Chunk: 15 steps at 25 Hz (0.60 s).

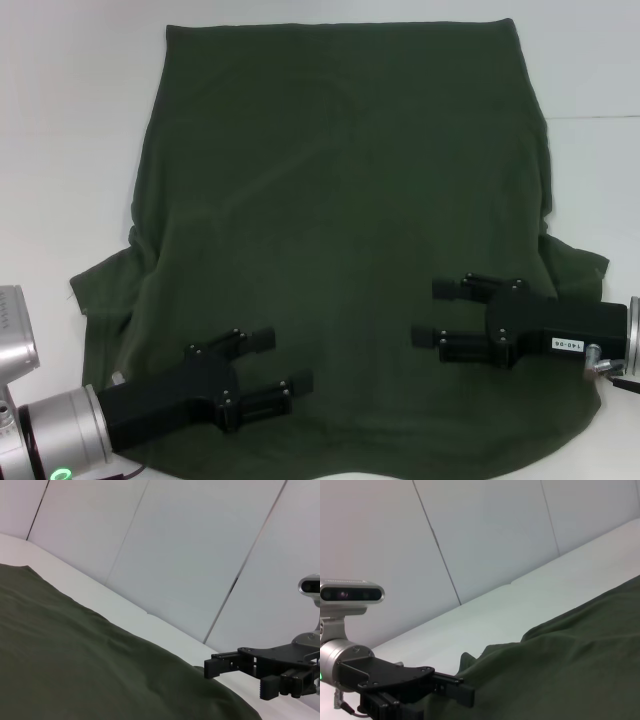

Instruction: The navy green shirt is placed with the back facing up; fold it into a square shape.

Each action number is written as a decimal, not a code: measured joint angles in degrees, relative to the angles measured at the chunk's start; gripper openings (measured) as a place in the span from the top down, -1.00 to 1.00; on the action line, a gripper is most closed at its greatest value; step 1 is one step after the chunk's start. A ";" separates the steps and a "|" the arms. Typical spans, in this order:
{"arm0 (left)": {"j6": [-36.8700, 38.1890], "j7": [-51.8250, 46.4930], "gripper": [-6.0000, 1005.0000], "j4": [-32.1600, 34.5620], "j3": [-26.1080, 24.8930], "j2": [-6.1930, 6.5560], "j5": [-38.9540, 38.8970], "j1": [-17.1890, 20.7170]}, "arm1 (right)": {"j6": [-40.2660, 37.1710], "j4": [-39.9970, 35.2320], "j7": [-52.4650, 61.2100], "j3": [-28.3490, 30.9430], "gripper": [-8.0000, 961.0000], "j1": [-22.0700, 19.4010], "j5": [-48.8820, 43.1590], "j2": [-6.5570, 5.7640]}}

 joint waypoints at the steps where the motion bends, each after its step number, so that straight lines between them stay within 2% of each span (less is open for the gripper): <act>1: 0.00 -0.05 -0.74 -0.01 0.00 0.00 0.00 0.00 | 0.00 0.00 0.00 0.00 -0.84 -0.01 0.08 0.00; 15: -0.27 -0.79 -0.74 -0.01 -0.62 -0.07 -0.05 -0.13 | -0.01 0.00 0.00 0.00 -0.84 0.00 0.18 0.26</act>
